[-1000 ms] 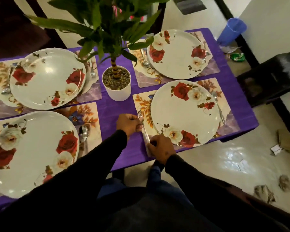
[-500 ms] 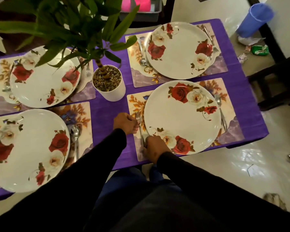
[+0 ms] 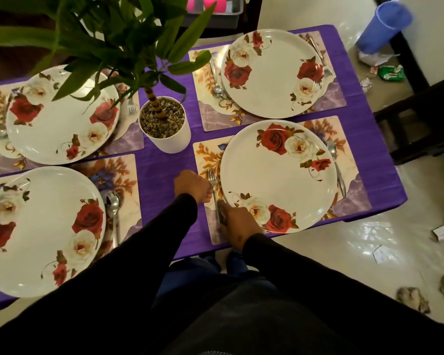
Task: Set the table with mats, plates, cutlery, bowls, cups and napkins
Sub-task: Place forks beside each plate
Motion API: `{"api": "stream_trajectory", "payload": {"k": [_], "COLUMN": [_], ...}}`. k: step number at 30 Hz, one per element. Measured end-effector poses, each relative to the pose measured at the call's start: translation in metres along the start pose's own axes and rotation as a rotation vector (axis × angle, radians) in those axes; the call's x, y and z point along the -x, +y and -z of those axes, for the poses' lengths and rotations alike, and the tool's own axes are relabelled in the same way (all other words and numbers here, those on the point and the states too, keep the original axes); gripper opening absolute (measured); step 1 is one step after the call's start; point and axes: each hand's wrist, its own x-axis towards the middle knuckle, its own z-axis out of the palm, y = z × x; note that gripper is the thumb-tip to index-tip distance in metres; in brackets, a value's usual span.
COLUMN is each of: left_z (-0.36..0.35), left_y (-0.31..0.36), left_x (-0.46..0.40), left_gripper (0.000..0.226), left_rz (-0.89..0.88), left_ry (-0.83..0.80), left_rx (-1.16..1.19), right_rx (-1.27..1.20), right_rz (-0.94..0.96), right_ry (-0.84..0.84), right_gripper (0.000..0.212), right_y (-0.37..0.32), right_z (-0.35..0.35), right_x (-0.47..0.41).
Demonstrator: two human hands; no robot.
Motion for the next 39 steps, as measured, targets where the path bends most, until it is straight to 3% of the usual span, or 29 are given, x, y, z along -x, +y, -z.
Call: {"api": "stream_trajectory", "payload": {"k": [3,6,8,13,18,27,31,34,39], "left_z": [0.001,0.002,0.002,0.001,0.001,-0.001,-0.014,-0.004,-0.009], "left_y": [0.0,0.001,0.003,0.001,0.0,-0.013,-0.052,-0.015,-0.004], "left_x": [-0.002,-0.001,0.002,0.003,0.0,-0.015,-0.073,-0.013,0.015], "left_gripper": [0.023,0.014,0.021,0.013,0.023,0.015,0.024,0.019,0.005], "left_rz": [-0.002,0.031,0.051,0.023,0.024,0.031,-0.016,-0.07,-0.218], "left_ry": [0.006,-0.036,-0.069,-0.031,0.02,0.042,0.132,0.17,0.173], "left_rx": [-0.011,0.038,0.066,0.007,0.004,-0.019,-0.049,-0.024,0.039], "right_rx": [0.006,-0.013,-0.021,0.022,0.062,0.065,0.001,-0.009,-0.139], "right_rz": [0.009,-0.003,-0.006,0.008,0.0,0.001,-0.035,-0.075,-0.151], "right_ry": [0.002,-0.006,-0.002,-0.008,-0.034,-0.024,0.057,0.153,0.357], "right_gripper": [0.041,0.044,0.048,0.049,0.06,0.052,0.039,0.042,0.035], "right_y": [-0.001,0.0,0.002,0.003,0.004,0.002,-0.001,-0.005,-0.006], "right_z": [0.0,-0.002,-0.004,-0.007,-0.008,-0.011,-0.002,0.013,0.048], "right_x": [-0.002,-0.004,-0.004,-0.007,-0.01,-0.01,-0.007,-0.005,-0.001]}}
